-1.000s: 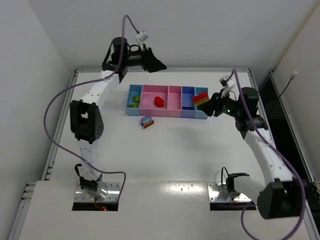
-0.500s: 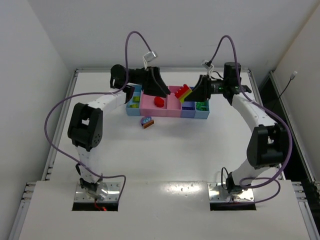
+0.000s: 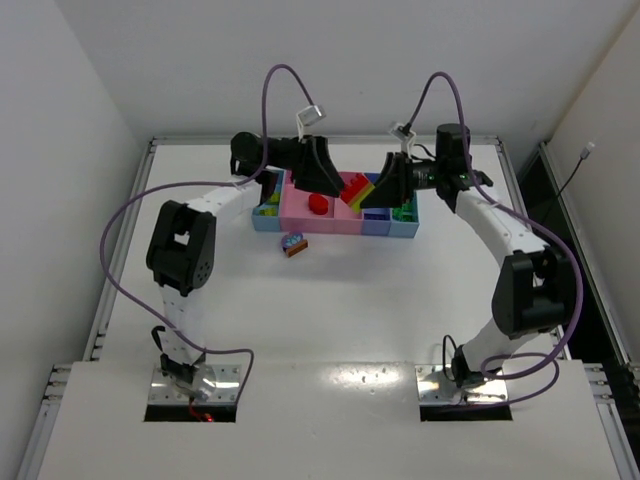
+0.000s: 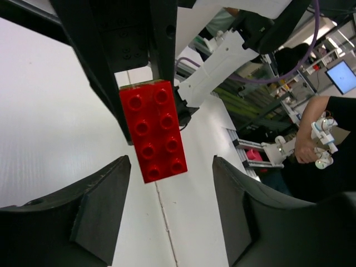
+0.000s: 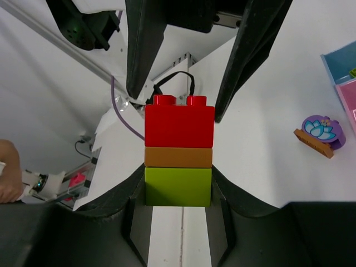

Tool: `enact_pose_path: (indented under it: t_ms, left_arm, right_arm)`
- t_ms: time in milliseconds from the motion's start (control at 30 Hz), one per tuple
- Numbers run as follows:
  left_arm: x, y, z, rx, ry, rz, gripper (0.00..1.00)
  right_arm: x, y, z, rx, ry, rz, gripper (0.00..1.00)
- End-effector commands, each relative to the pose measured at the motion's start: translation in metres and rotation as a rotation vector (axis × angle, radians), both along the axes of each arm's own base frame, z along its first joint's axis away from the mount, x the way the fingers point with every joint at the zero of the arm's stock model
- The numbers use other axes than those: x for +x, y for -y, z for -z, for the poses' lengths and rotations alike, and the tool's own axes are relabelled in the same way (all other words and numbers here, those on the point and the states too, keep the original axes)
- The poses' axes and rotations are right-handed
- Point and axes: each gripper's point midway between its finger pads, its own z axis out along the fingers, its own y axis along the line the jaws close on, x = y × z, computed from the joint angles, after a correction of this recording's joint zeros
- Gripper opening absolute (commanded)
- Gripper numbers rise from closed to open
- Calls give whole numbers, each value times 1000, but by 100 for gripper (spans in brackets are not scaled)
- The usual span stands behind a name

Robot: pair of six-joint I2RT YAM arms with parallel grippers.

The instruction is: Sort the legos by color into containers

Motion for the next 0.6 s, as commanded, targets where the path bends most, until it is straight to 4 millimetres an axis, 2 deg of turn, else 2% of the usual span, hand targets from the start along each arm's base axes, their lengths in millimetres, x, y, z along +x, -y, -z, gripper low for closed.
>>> enact_pose_path:
  t_ms: [0,167,267,400,433,533,567]
  left_arm:
    - [-15,6,-9,-58,231,56,65]
    - [-18,10,-12,-59,231,66,64]
    - [-15,11,-11,-60,232,66,59]
    - [-12,12,-12,-47,201,66,37]
    - [-15,15,-11,-49,205,74,26]
    - [-15,19,-7,-39,196,90,6]
    - [-15,19,-7,-35,188,90,3]
  right_arm:
    - [-4,-4,-13,33,73,-62,0]
    - [-2,-11,-10,28,63,-70,0]
    - [-1,-11,-10,24,54,-61,0]
    - [1,-15,-9,19,65,-52,0]
    - [2,-15,-8,15,65,-42,0]
    - [7,-15,-7,5,67,-18,0]
    - [8,-16,-5,0,72,-7,0]
